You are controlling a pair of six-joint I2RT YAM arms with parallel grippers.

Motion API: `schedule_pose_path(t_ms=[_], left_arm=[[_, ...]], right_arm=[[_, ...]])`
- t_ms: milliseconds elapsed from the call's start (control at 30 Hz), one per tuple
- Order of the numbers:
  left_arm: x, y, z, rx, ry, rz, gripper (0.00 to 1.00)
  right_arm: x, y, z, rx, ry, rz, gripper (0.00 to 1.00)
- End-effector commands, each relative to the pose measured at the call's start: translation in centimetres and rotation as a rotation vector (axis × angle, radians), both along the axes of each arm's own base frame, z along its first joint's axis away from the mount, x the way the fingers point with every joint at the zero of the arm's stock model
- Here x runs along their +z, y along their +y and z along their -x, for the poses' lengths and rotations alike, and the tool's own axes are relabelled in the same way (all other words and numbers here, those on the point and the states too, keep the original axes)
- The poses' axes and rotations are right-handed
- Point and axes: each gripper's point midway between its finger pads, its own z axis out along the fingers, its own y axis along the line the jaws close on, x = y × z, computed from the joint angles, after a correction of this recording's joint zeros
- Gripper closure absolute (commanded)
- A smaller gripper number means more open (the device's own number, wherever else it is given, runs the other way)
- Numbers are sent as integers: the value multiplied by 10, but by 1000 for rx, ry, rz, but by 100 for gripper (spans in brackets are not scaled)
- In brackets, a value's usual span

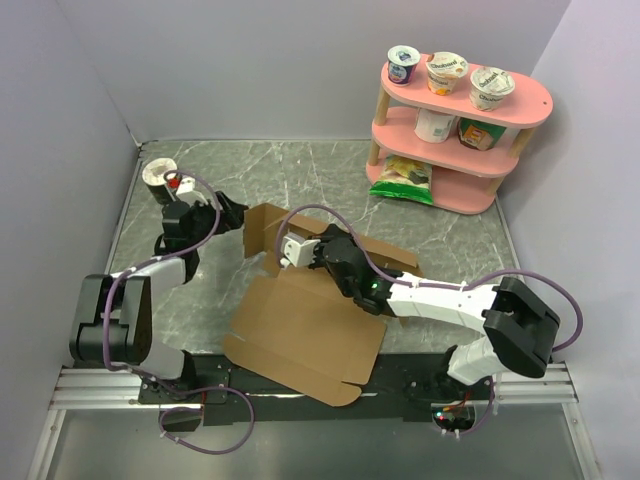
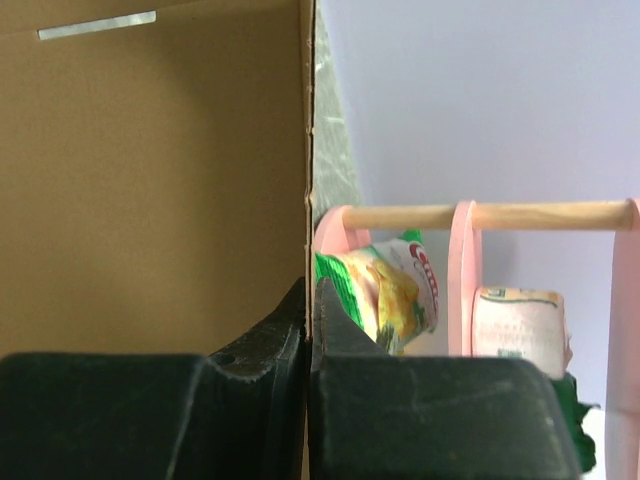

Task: Fold the paper box

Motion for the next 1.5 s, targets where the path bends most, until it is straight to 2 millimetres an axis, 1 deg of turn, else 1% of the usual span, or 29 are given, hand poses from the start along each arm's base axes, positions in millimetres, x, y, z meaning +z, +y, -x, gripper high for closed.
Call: schedule_pose_path(t_ms=[0, 33, 67, 100, 167, 233, 300, 367, 467, 500, 567, 633, 667, 700, 733, 833, 900, 933, 967, 1000, 1033, 1067, 1233, 1267, 1333, 1367, 1400, 1433, 1467], left_arm=[[12, -25, 19, -136, -81, -24, 8], [11, -27, 24, -141, -87, -24, 7], [19, -29, 30, -159, -122, -22, 7], [13, -31, 38, -176, -116, -21, 7], [14, -41, 49, -235, -133, -16, 7], [11, -48, 55, -279, -137, -26, 7], [11, -60, 65, -345, -159, -14, 8], [10, -65, 71, -375, -164, 2, 8], [8, -66, 78, -389, -172, 4, 9], [3, -67, 84, -400, -164, 5, 9], [6, -70, 90, -421, -185, 8, 9], [3, -73, 96, -428, -182, 9, 8], [1, -77, 99, -441, -175, 9, 9], [0, -77, 98, -436, -174, 1, 9], [0, -83, 100, -450, -174, 0, 9], [1, -91, 100, -443, -174, -2, 9], [2, -92, 99, -426, -180, 0, 8], [3, -90, 98, -406, -185, 0, 8], [4, -90, 98, -398, -189, 3, 8], [4, -89, 99, -391, -198, 9, 8], [5, -88, 100, -387, -201, 12, 8], [4, -89, 102, -386, -201, 17, 7], [5, -94, 105, -408, -216, 28, 8], [3, -94, 107, -407, -211, 34, 7], [5, -96, 109, -409, -220, 40, 8], [2, -95, 111, -406, -214, 44, 8], [1, -93, 110, -386, -214, 42, 8], [3, -92, 111, -375, -223, 41, 8], [-1, -88, 111, -350, -207, 40, 8]], right_arm=[[20, 13, 0, 30, -27, -82, 100], [20, 14, 1, 32, -25, -82, 100], [21, 14, 0, 32, -24, -87, 100], [21, 15, 1, 35, -19, -86, 100], [22, 18, 0, 42, -19, -92, 100], [22, 19, -1, 41, -19, -94, 100], [24, 20, -1, 43, -14, -101, 100], [25, 21, 0, 44, -13, -104, 100], [26, 19, -1, 36, -14, -107, 100], [26, 19, -2, 34, -13, -107, 100], [26, 19, -1, 35, -14, -111, 100], [24, 21, -1, 38, -8, -111, 100], [25, 20, -2, 35, -10, -115, 100], [23, 22, -1, 39, -5, -114, 100], [22, 22, -1, 39, -1, -114, 100], [18, 22, -1, 37, -1, -114, 100], [15, 18, 0, 31, -23, -104, 100], [24, 18, -1, 27, -67, -137, 100], [18, 12, 0, 9, -85, -124, 100], [18, 10, -1, 8, -114, -102, 100], [24, 9, -1, 5, -146, -126, 100], [18, 5, -1, -4, -150, -108, 100], [18, 1, 5, -16, -199, -128, 100], [24, 1, 5, -23, -231, -159, 100], [26, -1, 7, -29, -268, -132, 100], [21, -1, 9, -27, -283, -94, 100], [28, -3, 9, -38, -316, -121, 100], [27, -4, 13, -42, -331, -114, 100], [26, -4, 14, -43, -353, -85, 100]])
